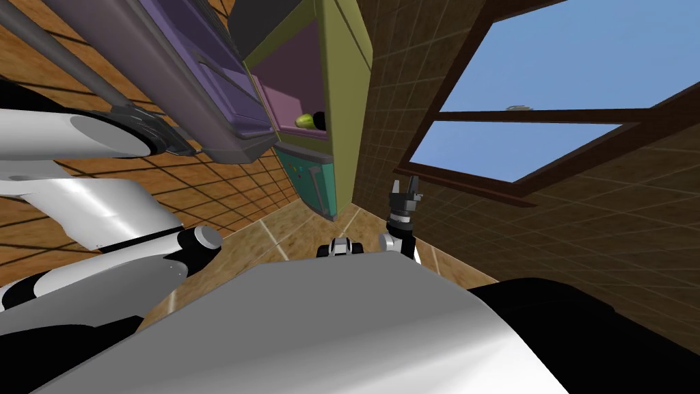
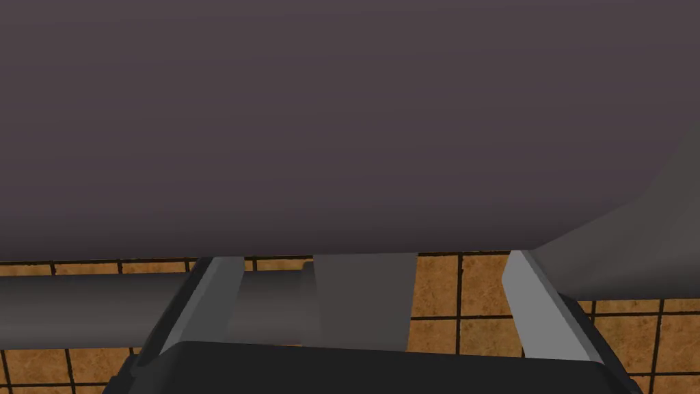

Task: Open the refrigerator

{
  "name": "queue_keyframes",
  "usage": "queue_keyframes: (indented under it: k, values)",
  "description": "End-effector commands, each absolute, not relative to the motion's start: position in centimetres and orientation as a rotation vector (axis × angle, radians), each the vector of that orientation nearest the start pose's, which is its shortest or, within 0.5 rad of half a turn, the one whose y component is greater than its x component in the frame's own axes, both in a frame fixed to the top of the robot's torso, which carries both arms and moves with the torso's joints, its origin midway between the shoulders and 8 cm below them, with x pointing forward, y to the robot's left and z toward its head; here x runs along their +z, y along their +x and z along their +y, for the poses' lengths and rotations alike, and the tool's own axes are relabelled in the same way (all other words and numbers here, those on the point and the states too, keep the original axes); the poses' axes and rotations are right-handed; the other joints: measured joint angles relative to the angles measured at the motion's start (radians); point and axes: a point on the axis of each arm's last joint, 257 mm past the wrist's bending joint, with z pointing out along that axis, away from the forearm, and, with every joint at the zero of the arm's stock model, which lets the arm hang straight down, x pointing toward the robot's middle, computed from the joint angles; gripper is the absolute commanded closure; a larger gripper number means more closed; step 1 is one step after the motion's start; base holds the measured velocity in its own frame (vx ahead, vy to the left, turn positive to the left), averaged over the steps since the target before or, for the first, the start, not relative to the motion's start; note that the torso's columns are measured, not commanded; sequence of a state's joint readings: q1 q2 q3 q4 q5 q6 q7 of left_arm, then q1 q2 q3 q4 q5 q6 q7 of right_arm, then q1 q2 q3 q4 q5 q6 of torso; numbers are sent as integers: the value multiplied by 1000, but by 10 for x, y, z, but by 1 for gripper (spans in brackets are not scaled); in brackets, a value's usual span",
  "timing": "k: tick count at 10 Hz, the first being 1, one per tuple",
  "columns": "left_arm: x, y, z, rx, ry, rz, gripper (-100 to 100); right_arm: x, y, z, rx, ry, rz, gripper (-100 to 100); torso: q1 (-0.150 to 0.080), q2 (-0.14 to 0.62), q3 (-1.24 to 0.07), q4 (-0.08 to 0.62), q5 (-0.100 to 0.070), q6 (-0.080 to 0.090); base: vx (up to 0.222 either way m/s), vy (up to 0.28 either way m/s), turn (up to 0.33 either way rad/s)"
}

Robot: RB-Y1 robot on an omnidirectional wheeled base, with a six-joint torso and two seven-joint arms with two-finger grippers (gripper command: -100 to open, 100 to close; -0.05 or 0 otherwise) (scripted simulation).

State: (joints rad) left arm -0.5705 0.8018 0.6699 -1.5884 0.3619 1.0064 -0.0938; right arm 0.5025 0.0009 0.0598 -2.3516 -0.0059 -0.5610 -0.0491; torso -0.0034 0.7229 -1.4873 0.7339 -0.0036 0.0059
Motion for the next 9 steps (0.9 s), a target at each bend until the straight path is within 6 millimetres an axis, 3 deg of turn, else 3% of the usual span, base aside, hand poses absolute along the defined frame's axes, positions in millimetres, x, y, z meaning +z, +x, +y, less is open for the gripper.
queue_keyframes:
  k: [1,2,4,6,9]
  values:
    - [126,517,636,-743,-1416,911,-100,65,319,-257,1440,581,503,0,4,4,2,0,2,4,-12,-9,51]
    - [130,514,640,-737,-1420,903,100,65,319,-257,1440,581,503,0,6,6,4,0,4,2,52,41,4]
    - [125,518,631,-753,-1419,927,100,65,319,-257,1440,581,503,0,8,3,2,-1,5,0,-32,78,13]
    - [126,520,625,-769,-1411,943,100,65,319,-257,1440,581,504,0,18,9,6,2,7,-1,-104,270,-54]
    - [127,528,603,-816,-1387,991,100,65,319,-257,1439,580,504,0,10,1,0,0,3,2,-84,347,-38]
